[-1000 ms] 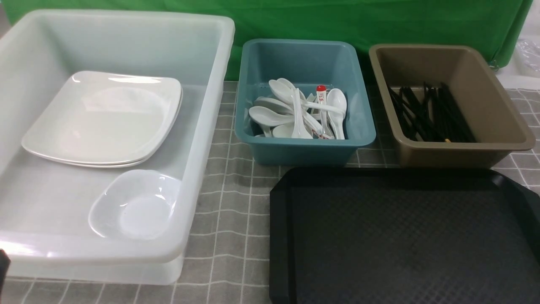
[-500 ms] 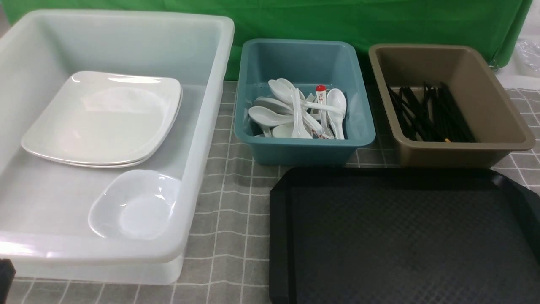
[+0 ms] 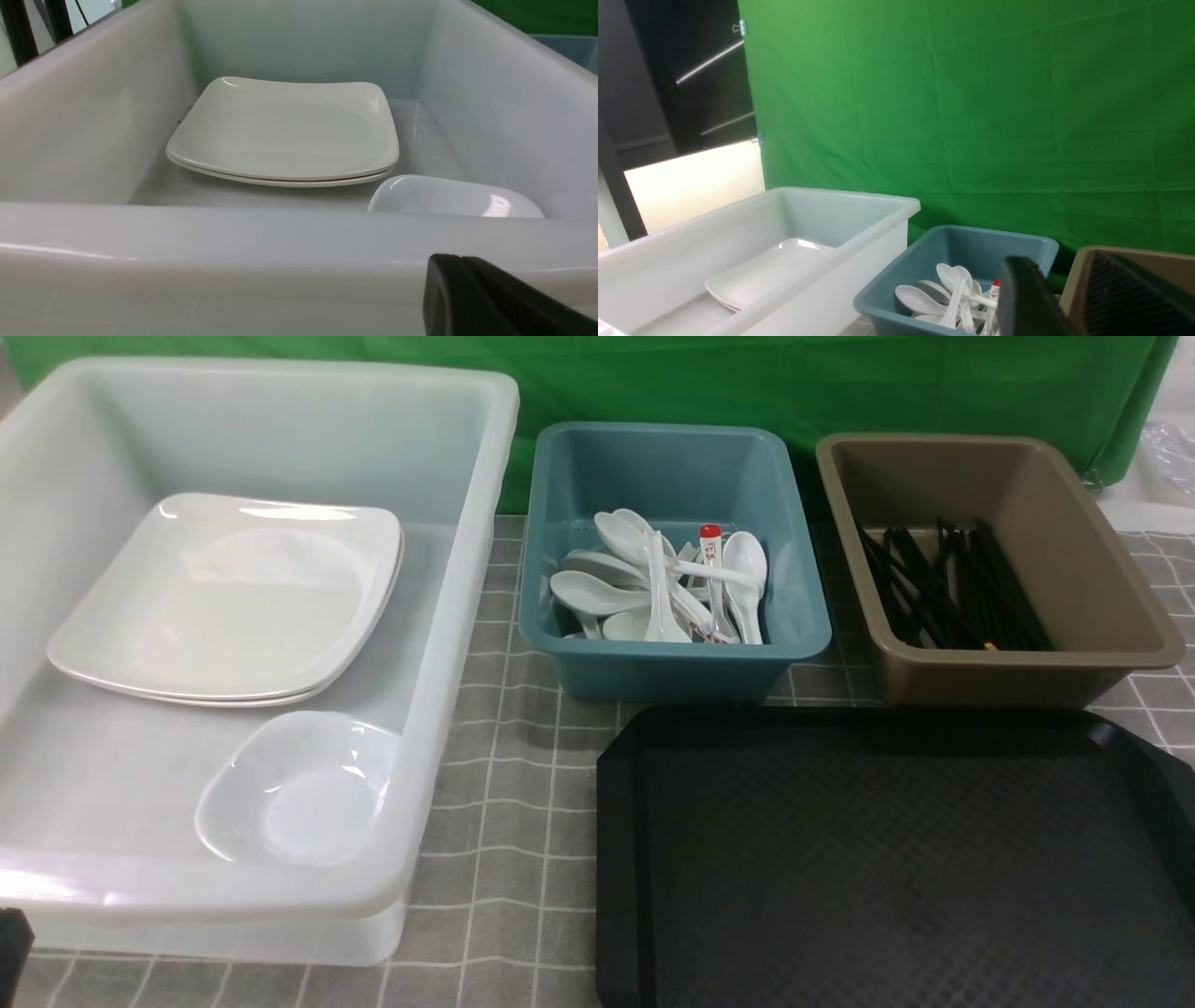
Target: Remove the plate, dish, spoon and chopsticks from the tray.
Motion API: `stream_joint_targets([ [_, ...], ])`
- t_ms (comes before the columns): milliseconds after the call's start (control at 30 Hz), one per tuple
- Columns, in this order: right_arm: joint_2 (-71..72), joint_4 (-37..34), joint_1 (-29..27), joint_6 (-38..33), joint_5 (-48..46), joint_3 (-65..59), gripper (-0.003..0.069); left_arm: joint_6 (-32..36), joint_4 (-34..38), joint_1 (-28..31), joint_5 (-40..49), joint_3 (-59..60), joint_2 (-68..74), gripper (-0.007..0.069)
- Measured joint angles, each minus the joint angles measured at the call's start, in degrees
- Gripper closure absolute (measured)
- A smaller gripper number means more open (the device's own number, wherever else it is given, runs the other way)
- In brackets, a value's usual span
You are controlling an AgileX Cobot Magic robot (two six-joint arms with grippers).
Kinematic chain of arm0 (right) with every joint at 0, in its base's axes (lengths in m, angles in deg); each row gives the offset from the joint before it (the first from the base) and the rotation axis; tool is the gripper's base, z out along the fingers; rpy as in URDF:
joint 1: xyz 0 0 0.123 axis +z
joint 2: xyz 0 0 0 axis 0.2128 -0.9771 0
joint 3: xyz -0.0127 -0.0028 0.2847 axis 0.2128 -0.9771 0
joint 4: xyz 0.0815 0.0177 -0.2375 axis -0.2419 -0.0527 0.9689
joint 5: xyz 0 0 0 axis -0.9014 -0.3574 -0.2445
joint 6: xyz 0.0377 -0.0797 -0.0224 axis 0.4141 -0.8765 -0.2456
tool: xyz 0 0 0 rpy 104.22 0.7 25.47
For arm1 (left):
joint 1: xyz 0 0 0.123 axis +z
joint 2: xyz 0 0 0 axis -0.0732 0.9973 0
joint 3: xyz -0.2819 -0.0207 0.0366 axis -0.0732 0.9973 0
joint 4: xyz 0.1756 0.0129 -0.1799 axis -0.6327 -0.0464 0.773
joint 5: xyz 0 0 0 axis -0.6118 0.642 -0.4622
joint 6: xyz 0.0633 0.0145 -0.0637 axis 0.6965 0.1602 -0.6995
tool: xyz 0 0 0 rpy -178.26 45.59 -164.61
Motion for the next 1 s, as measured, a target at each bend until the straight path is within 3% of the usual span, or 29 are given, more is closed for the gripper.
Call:
stream_joint_targets([
  [167,0.0,-0.6,0.0,-0.3,0.1,0.0,0.0421,0.0,0.0,0.0,0.0,0.0,0.0,0.0622],
  [233,0.0,-3.9,0.0,-3.6,1.0,0.0,0.0421,0.0,0.0,0.0,0.0,0.0,0.0,0.0622],
  [333,0.0,-13.5,0.0,-15.4,4.1,0.0,0.0421,0.1,0.0,0.0,0.0,0.0,0.0,0.0622],
  [433,0.0,-31.0,0.0,-36.0,10.1,0.0,0.0421,0.1,0.0,0.0,0.0,0.0,0.0,0.0622],
  [533,0.0,-41.0,0.0,-46.8,11.8,0.0,0.0421,0.1,0.0,0.0,0.0,0.0,0.0,0.0622],
  [867,0.5,-45.3,-0.5,-51.2,12.1,-0.3,0.0421,0.1,0.0,0.0,0.0,0.0,0.0,0.0622],
  [1000,1.3,-45.3,-10.2,-51.3,11.7,-3.8,0.0421,0.1,0.0,0.0,0.0,0.0,0.0,0.0622],
])
